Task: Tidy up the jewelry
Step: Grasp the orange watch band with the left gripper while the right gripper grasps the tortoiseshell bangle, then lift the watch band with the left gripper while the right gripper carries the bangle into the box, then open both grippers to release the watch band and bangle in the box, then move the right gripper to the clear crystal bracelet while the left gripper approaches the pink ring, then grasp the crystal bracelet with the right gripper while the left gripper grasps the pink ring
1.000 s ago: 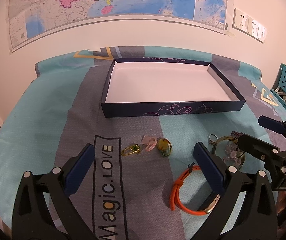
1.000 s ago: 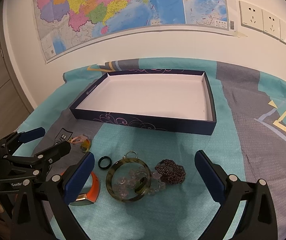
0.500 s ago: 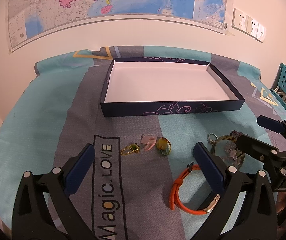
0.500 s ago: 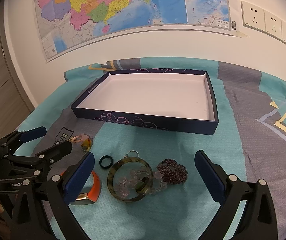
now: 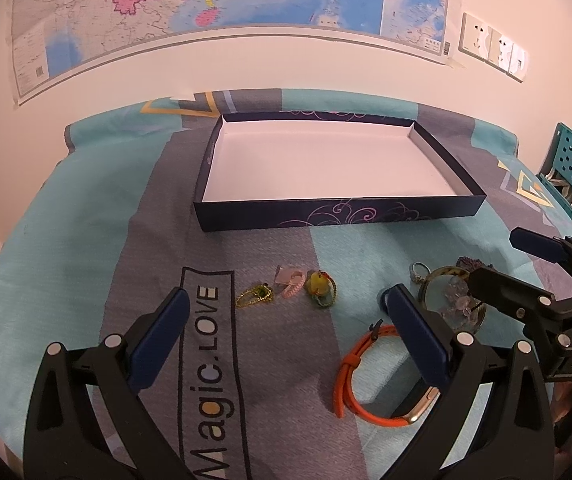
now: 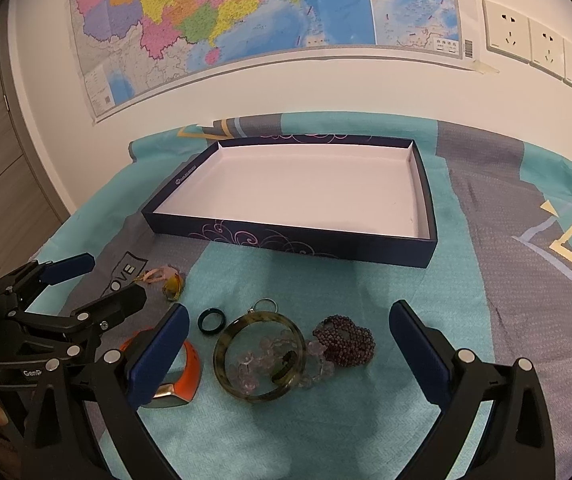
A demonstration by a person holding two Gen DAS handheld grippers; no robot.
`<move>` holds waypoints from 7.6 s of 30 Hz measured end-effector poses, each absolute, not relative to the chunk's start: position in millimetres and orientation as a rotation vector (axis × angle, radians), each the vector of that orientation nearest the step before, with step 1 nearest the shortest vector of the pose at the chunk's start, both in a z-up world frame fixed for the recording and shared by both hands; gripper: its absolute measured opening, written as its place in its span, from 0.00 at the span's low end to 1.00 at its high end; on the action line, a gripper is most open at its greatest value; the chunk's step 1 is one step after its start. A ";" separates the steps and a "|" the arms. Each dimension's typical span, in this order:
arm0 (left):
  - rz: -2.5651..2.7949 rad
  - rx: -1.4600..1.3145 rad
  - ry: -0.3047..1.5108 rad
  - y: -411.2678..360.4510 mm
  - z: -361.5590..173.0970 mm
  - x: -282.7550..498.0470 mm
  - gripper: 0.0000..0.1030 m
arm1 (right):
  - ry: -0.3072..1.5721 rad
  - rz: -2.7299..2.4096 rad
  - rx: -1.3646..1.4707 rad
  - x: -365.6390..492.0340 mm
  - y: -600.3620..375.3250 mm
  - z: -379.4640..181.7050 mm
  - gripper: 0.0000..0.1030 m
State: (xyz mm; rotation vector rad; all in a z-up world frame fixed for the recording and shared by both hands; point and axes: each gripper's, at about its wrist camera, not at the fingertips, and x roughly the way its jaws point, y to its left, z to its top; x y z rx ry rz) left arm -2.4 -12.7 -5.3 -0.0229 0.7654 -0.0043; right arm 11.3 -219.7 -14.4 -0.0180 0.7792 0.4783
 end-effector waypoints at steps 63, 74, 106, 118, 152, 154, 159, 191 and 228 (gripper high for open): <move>-0.378 -0.093 0.988 -16.6 -36.1 -16.8 0.17 | 0.933 0.686 -0.250 39.4 -201.9 -33.8 0.09; -0.374 -0.029 0.987 -14.8 -35.2 -10.7 0.15 | 0.964 0.710 -0.268 40.3 -203.9 -33.4 0.15; -0.325 0.057 0.813 2.7 27.5 49.5 0.11 | 0.812 0.686 0.051 92.5 -237.9 13.3 0.07; -0.283 0.117 0.808 -7.6 30.5 158.0 0.11 | 0.816 0.566 0.095 193.6 -222.0 8.9 0.07; -0.187 0.111 0.830 -5.1 15.4 210.7 0.37 | 0.835 0.508 0.113 211.1 -220.4 2.7 0.38; -0.197 0.103 0.789 -1.0 23.7 190.9 0.45 | 0.808 0.541 0.105 186.4 -229.3 10.3 0.40; -0.239 0.051 0.710 8.3 40.1 132.4 0.50 | 0.778 0.631 0.043 127.9 -242.5 17.3 0.41; -0.317 0.044 0.755 -6.9 -12.5 -5.2 0.66 | 0.944 0.664 -0.036 13.8 -249.5 -41.3 0.24; -0.310 0.031 0.813 6.7 -29.7 1.0 0.58 | 0.875 0.735 0.069 21.2 -249.2 -18.7 0.08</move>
